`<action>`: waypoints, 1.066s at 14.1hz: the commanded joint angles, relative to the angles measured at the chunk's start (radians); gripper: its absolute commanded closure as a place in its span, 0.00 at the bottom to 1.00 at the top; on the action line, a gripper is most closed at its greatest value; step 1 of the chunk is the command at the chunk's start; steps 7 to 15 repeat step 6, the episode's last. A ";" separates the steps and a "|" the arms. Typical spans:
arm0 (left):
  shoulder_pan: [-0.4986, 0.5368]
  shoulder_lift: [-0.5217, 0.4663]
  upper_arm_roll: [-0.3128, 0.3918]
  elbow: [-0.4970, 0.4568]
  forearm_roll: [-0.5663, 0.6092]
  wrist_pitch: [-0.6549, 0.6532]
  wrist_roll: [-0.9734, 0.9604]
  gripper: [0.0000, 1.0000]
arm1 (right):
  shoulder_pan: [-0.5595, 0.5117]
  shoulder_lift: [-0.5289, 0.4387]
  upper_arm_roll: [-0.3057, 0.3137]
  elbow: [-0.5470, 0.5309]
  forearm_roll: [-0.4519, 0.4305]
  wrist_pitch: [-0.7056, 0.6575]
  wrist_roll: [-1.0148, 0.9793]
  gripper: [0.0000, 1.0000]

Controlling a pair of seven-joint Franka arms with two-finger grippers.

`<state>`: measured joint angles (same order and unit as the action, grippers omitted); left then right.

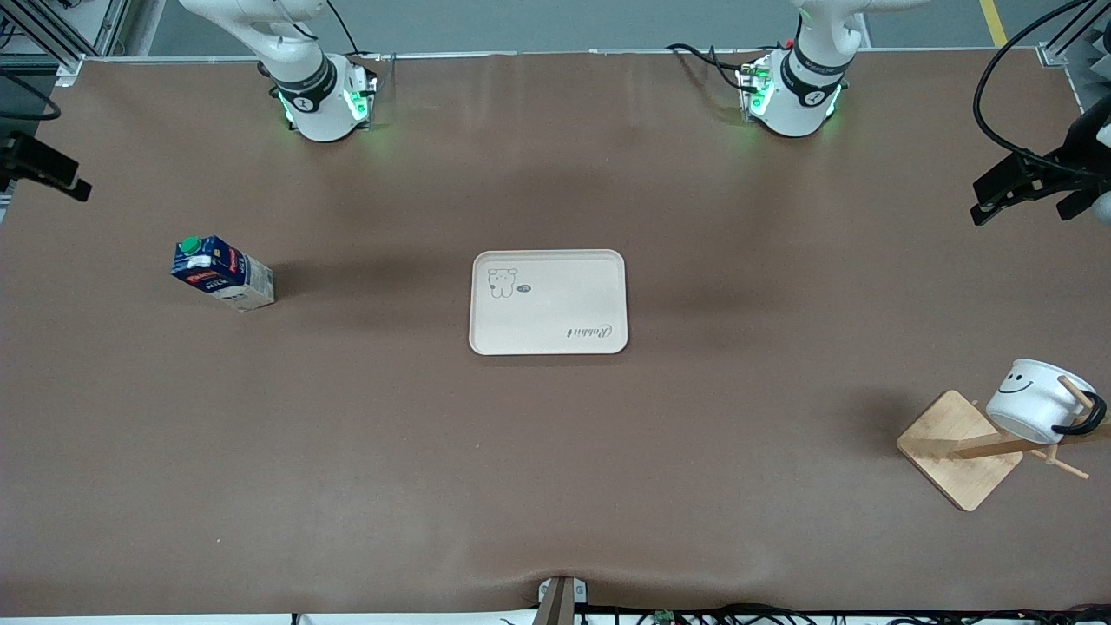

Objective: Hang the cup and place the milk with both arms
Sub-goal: 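Open the right gripper and withdraw it from the milk carton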

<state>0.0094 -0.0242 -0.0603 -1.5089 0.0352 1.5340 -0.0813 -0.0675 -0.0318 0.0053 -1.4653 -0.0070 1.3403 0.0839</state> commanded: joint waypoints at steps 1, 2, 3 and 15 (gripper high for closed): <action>0.006 -0.005 0.002 -0.001 -0.014 0.006 0.012 0.00 | 0.009 -0.060 -0.025 -0.104 0.019 0.042 0.020 0.00; 0.006 -0.003 0.002 0.003 -0.015 0.005 0.011 0.00 | 0.014 -0.053 -0.042 -0.092 0.024 0.048 0.022 0.00; 0.006 -0.002 0.002 0.012 -0.014 0.005 0.009 0.00 | 0.020 -0.039 -0.044 -0.057 0.018 0.045 0.020 0.00; 0.004 0.000 0.002 0.013 -0.012 0.002 0.006 0.00 | -0.003 -0.020 -0.054 -0.030 0.019 0.048 0.022 0.00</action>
